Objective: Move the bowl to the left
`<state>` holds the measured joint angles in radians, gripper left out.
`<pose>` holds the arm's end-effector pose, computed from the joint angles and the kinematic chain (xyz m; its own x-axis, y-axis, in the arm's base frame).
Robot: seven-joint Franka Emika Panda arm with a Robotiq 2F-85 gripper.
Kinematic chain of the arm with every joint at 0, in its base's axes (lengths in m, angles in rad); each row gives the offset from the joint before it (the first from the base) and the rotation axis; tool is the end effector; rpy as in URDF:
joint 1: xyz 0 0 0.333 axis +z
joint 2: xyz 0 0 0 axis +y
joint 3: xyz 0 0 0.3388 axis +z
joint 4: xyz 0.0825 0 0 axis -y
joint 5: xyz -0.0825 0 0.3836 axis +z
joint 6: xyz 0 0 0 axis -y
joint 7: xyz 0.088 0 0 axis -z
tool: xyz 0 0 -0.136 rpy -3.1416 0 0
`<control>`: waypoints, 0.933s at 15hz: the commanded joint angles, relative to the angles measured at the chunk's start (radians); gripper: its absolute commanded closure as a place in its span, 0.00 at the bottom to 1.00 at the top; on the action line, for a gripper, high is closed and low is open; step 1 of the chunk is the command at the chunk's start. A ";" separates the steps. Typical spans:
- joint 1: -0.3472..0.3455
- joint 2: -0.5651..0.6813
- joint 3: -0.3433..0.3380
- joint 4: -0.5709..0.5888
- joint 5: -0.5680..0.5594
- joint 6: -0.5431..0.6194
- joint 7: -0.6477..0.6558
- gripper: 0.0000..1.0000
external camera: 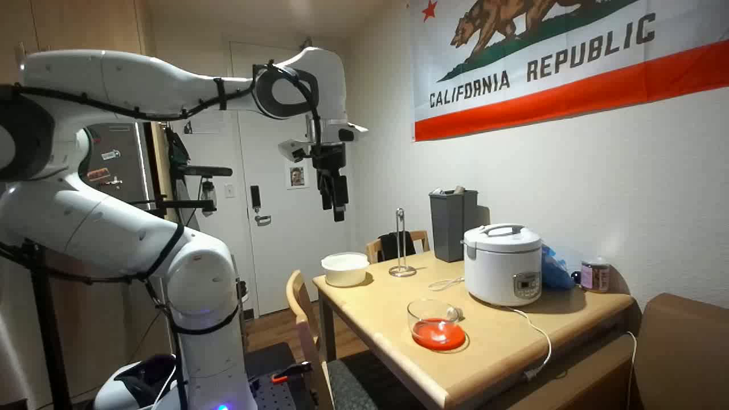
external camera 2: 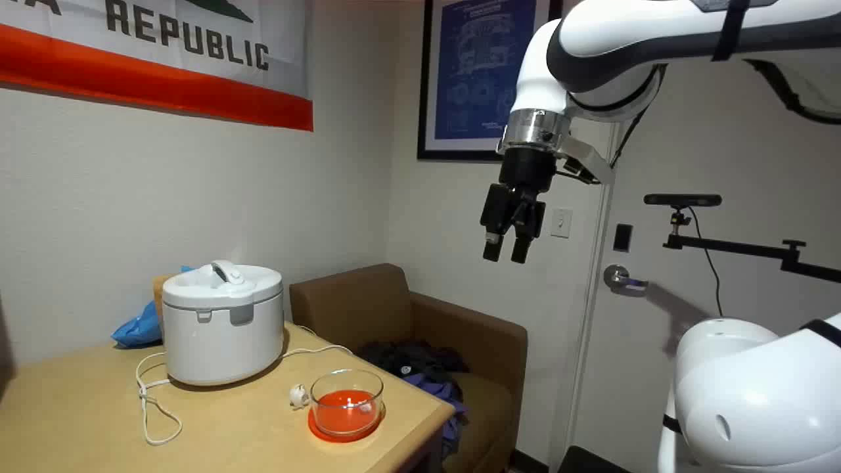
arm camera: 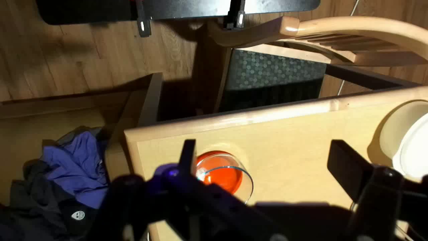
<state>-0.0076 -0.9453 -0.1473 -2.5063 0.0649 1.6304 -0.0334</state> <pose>0.2520 -0.0418 0.5533 0.9950 -0.0726 0.0692 -0.0590 -0.9817 -0.1809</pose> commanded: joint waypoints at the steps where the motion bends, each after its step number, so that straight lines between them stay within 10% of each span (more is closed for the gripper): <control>1: -0.022 0.004 0.013 0.003 0.012 -0.003 -0.014 0.00; 14: 0.166 0.333 0.348 0.239 -0.036 -0.034 -0.007 0.00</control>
<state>0.1230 -0.7358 0.1469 -2.3733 0.0606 1.6317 -0.0331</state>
